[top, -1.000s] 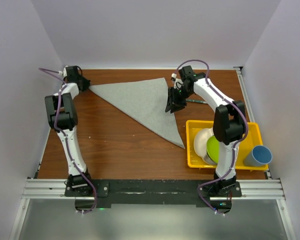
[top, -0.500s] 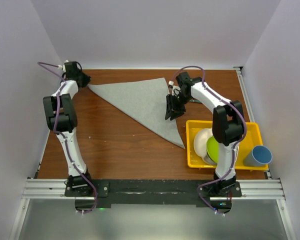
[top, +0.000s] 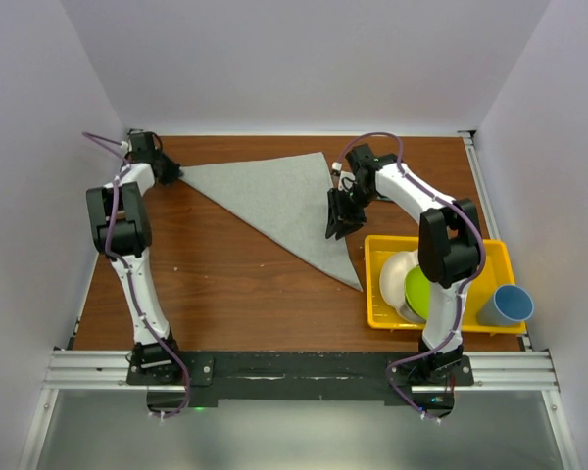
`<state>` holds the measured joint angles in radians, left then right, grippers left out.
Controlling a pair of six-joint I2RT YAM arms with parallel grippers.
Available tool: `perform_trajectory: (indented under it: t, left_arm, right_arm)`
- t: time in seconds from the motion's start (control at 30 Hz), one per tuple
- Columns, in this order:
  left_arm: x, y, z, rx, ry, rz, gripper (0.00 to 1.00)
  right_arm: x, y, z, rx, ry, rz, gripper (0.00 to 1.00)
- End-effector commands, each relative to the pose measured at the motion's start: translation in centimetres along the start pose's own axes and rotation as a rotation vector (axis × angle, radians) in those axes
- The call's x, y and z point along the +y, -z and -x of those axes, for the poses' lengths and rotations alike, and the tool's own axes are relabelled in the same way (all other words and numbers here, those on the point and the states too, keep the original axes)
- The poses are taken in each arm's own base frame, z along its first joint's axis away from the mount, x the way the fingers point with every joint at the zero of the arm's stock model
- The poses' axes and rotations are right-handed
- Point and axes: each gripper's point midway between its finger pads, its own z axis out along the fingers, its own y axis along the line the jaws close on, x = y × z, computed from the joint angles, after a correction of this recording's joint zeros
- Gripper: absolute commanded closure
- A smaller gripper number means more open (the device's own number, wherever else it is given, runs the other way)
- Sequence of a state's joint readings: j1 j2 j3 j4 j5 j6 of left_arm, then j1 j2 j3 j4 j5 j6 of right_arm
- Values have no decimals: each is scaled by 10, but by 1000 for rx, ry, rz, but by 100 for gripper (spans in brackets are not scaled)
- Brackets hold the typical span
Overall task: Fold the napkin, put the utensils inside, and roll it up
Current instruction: Fold the napkin
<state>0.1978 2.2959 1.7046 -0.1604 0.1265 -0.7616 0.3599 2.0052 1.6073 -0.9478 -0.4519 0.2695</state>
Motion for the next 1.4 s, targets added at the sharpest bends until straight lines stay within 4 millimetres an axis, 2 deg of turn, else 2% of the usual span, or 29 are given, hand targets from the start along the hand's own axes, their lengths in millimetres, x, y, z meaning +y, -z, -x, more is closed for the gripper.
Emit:
perform_trajectory:
  t: [0.0, 0.07, 0.17, 0.3, 0.4, 0.47, 0.5, 0.53, 0.63, 0.7, 0.8, 0.83, 0.97, 1.03, 1.1, 1.2, 1.27, 1.37]
  left_arm:
    - [22, -14, 31, -37, -81, 68, 98]
    - [22, -14, 36, -33, -103, 69, 98]
    - [1, -2, 46, -59, -106, 7, 97]
    - [-25, 29, 65, -118, -80, -57, 96]
    - [-39, 35, 68, -116, -43, -106, 96]
    - [-56, 36, 60, -81, 1, -173, 96]
    - [-59, 33, 50, -57, 10, -187, 96]
    - [-73, 32, 38, -32, 14, -228, 96]
    - [-85, 23, 3, 30, 2, -240, 96]
    - [-78, 14, -13, 57, 6, -219, 97]
    - [-64, 3, -14, 50, 11, -186, 97]
    - [-57, 0, -14, 54, 1, -164, 97]
    - [-28, -20, -19, 78, 19, -90, 98]
    - [-21, -24, -22, 90, 35, -71, 98]
    - [-19, -27, -24, 98, 39, -68, 98]
    - [-23, -27, -21, 92, 42, -80, 98]
    - [-25, -27, -19, 91, 41, -81, 98]
    - [-24, -26, -21, 98, 37, -75, 98]
  right_arm:
    - [7, 19, 1, -39, 38, -15, 63]
    - [8, 21, 1, -33, 38, -18, 63]
    - [9, 22, 5, -40, 43, -16, 63]
    - [9, 18, 5, -30, 45, -15, 63]
    - [9, 12, 1, -9, 59, -27, 63]
    - [9, 7, -6, 16, 75, -49, 63]
    - [4, 5, -9, 20, 88, -81, 64]
    - [3, 2, -14, 32, 96, -97, 64]
    - [-1, -2, -26, 52, 132, -154, 70]
    - [1, -4, -33, 65, 154, -171, 75]
    - [-8, -7, -47, 77, 159, -222, 83]
    - [-20, -8, -54, 84, 155, -273, 83]
    - [-31, -10, -70, 69, 182, -321, 83]
    - [-39, -17, -83, 95, 172, -324, 83]
    - [-41, -20, -88, 113, 173, -329, 82]
    - [-27, -1, -77, 64, 200, -332, 80]
    - [-15, 12, -72, 23, 214, -307, 73]
    - [-13, 7, -80, 47, 226, -279, 71]
